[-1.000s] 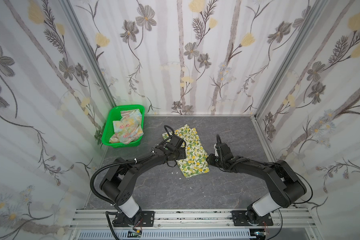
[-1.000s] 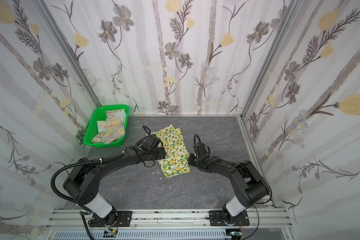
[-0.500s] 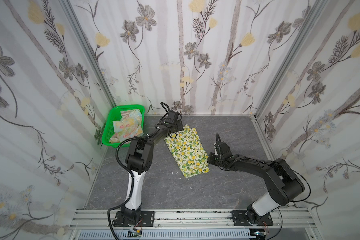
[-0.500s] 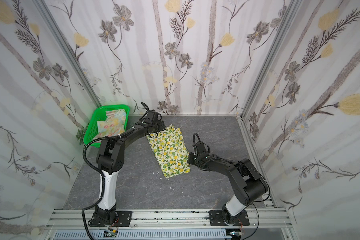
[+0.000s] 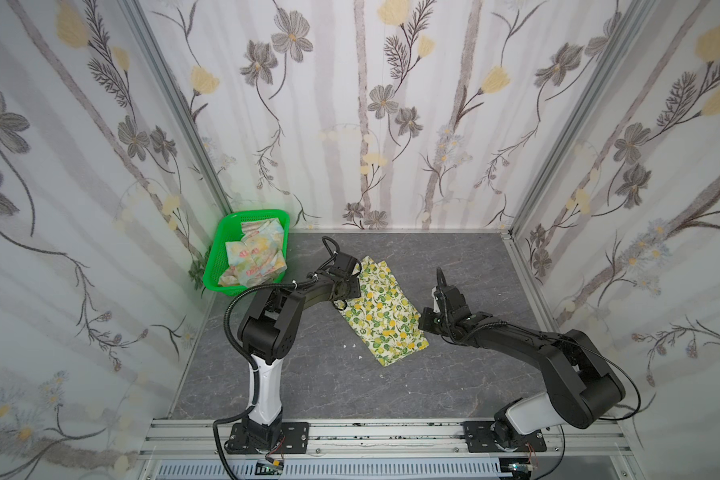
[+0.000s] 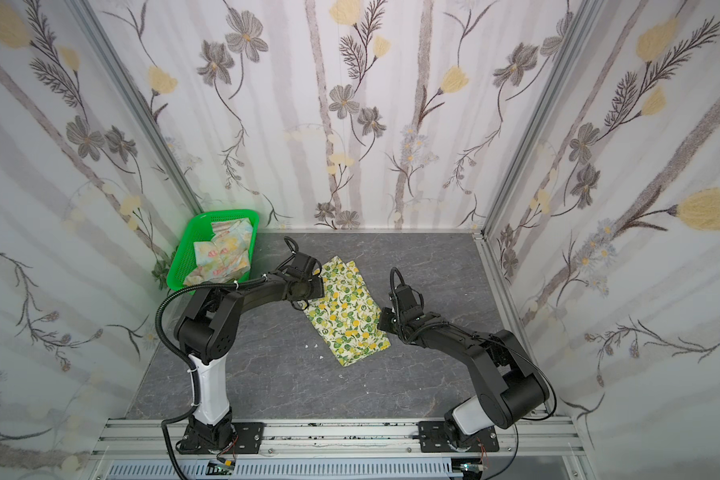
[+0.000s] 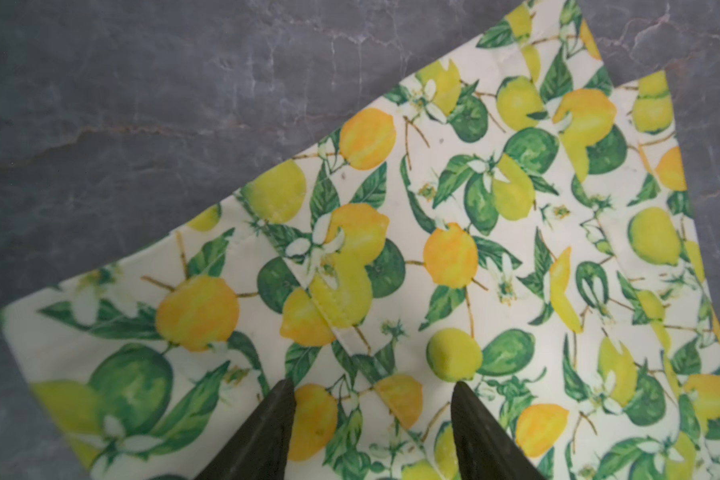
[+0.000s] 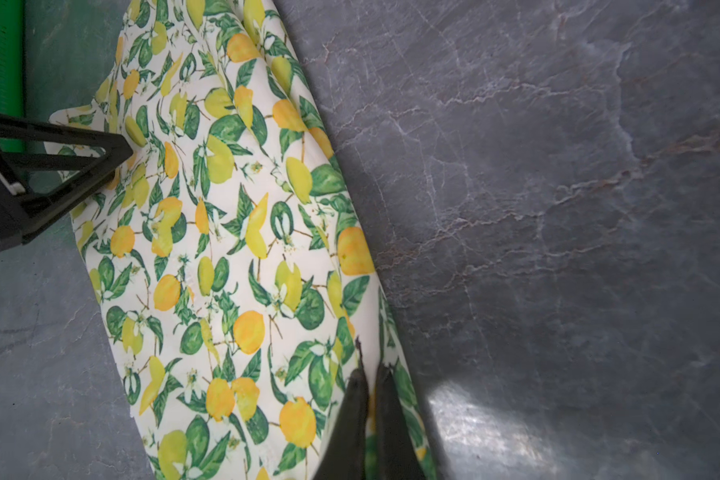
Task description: Fold and stack the skirts
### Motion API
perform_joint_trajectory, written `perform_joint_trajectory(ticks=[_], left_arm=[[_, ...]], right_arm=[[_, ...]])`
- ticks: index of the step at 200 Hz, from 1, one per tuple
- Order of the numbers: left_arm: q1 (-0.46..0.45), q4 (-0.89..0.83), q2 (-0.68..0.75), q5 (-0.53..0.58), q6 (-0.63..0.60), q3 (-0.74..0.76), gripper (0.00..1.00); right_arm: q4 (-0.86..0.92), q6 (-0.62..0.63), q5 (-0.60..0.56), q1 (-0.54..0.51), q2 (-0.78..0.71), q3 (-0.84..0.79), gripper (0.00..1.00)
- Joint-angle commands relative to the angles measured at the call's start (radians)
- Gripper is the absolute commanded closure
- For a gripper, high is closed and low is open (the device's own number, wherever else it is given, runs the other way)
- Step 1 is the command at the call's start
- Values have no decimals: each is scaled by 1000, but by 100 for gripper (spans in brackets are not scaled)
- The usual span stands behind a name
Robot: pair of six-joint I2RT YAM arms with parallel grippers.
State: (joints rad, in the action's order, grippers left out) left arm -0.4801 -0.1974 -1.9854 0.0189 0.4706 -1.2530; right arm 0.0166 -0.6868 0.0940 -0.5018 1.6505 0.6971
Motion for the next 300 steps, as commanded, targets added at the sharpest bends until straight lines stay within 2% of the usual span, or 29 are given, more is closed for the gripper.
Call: perform_joint_trajectory(ticks=[1, 38, 64, 84, 102, 142, 176, 208, 249, 300], left_arm=[[-38, -48, 58, 1, 67, 81, 38], [-87, -51, 211, -46, 144, 211, 39], [-54, -54, 272, -22, 78, 161, 39], [-12, -54, 210, -28, 10, 25, 38], [16, -57, 93, -26, -51, -126, 38], [69, -57, -131, -73, -89, -338, 37], [81, -57, -186, -66, -102, -380, 39], [80, -57, -213, -105, -102, -396, 49], [80, -57, -235, -107, -101, -392, 55], [78, -57, -266, -114, -101, -427, 70]], right_arm=[[22, 20, -30, 2, -22, 3, 100], [60, 43, -58, 3, -48, -10, 100], [64, 48, -50, 3, -95, -16, 100], [69, 51, -46, 4, -101, -12, 100], [70, 52, -46, 3, -98, -4, 100], [63, 46, -35, 3, -83, 9, 100], [62, 44, -33, 3, -77, 14, 100], [60, 50, -29, 3, -62, 16, 100], [46, 46, -16, 3, -62, 15, 100], [47, 45, -18, 4, -62, 2, 100]])
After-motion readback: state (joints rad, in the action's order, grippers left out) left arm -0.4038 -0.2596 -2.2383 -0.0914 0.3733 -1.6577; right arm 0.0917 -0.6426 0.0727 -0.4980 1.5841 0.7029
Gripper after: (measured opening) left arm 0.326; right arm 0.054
